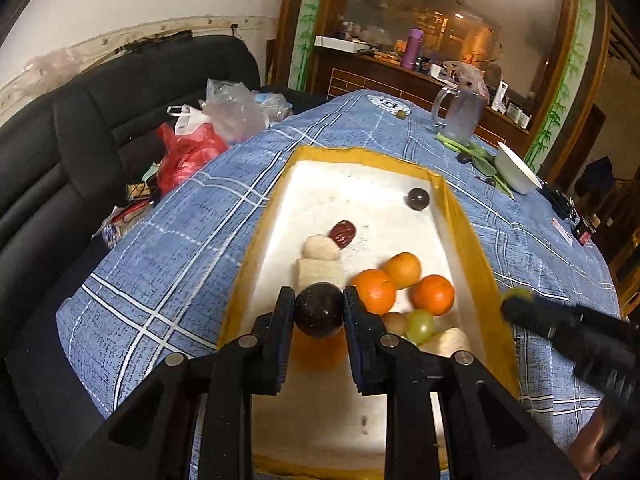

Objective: Organize fruits
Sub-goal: 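Lower the plum and grape into the white tray and open both grippers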

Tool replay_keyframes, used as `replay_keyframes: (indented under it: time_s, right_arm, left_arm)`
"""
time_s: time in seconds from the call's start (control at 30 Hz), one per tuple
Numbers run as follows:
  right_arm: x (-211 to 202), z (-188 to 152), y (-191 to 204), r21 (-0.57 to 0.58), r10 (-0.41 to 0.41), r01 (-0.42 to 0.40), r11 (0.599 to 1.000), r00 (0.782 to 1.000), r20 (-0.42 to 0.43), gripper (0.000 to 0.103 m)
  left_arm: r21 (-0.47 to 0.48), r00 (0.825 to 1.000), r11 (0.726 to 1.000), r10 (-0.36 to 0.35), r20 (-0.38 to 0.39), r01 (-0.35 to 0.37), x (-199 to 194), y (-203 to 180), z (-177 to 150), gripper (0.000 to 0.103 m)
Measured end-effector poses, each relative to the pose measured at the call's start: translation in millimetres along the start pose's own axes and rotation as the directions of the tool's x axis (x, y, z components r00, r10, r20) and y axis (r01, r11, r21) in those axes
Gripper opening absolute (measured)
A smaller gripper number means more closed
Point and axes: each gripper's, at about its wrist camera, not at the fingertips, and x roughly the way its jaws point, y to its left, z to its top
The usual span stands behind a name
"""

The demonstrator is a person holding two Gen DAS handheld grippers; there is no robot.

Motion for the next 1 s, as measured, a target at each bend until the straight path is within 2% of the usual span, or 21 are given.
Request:
replay_keyframes:
  time_s: [0.33,0.37,0.5,0.67,0.8,0.9,1.0]
  right_arm:
    - [30,-25,50,-0.146,0.038,-0.048,0.988,0.997,-0.066,0.027]
    - [35,-28,53,-0.160,0.029,-0.041,0.986,0.997,-0.074,0.027]
    - [44,-34,57,-0.190,-0.001,-0.014,0.982,0.997,-0.082,0.027]
    - [45,-36,58,-0.193,-0.001,-0.013,0.981,0.997,-0.073,0.029]
    - [38,-37,59,-0.193,0.010,-0.021,0.981,0.998,-0.057,0.049]
    - [29,-39,59,-0.186,0.013,-0.022,0.982,0.999,-0.049,0.050]
    - [16,-42,55,-0.176,-0.001,-0.003,0.984,1.000,-0.025,0.051]
  left_arm:
    - [-0.015,1.000,1.000,0.003,-0.011,-0.003,9,6,-2,0.024]
    - [-0.018,1.000,1.000,0.003,-0.013,-0.003,8,6,-2,0.026]
    - [-0.034,1.000,0.999,-0.006,0.005,0.006,4,7,-1,0.061]
    - [-0.012,0.999,1.000,-0.002,0.032,0.003,-6,0,0,0.073]
    - [-0.025,0.999,1.000,-0.015,0.043,0.016,-14,0,3,0.078]
    - [-0.033,0.998,0.999,-0.020,0.057,0.022,-21,2,5,0.079]
    - [-0.027,0.994,0.999,0.029,0.109,-0.026,-34,-1,6,0.084]
